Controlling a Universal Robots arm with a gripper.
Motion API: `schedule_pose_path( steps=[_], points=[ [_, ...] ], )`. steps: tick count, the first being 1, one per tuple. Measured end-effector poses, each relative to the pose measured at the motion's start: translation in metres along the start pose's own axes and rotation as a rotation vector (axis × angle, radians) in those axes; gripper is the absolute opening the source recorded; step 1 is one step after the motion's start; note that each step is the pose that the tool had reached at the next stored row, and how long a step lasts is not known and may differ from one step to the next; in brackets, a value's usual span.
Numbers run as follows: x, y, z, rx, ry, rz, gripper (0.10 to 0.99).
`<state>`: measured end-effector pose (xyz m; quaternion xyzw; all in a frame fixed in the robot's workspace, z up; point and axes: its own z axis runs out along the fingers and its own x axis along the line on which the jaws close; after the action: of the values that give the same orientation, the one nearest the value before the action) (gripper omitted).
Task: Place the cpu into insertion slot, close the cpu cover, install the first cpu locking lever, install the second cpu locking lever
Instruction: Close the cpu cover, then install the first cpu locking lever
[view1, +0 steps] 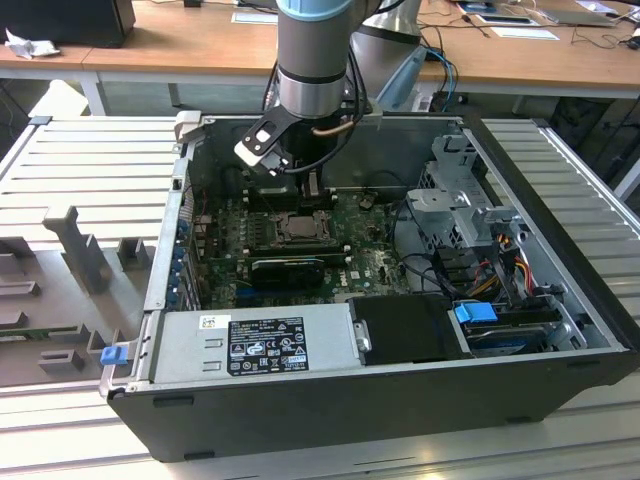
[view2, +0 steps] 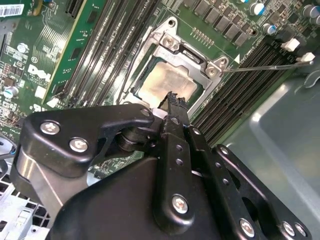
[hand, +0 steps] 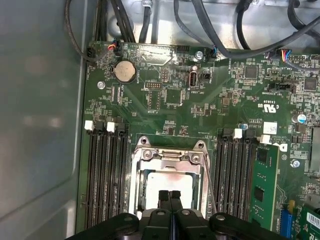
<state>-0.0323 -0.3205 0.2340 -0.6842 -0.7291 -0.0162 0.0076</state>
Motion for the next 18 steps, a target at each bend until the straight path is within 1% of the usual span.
schedule_pose_path(
  steps=[3,18],
  points=[
    [0.0001,-0.0013,0.0,0.0,0.0,0.0,0.106],
    [0.0002,-0.0013,-0.0034,0.0,-0.0002,0.0,0.106]
  ],
)
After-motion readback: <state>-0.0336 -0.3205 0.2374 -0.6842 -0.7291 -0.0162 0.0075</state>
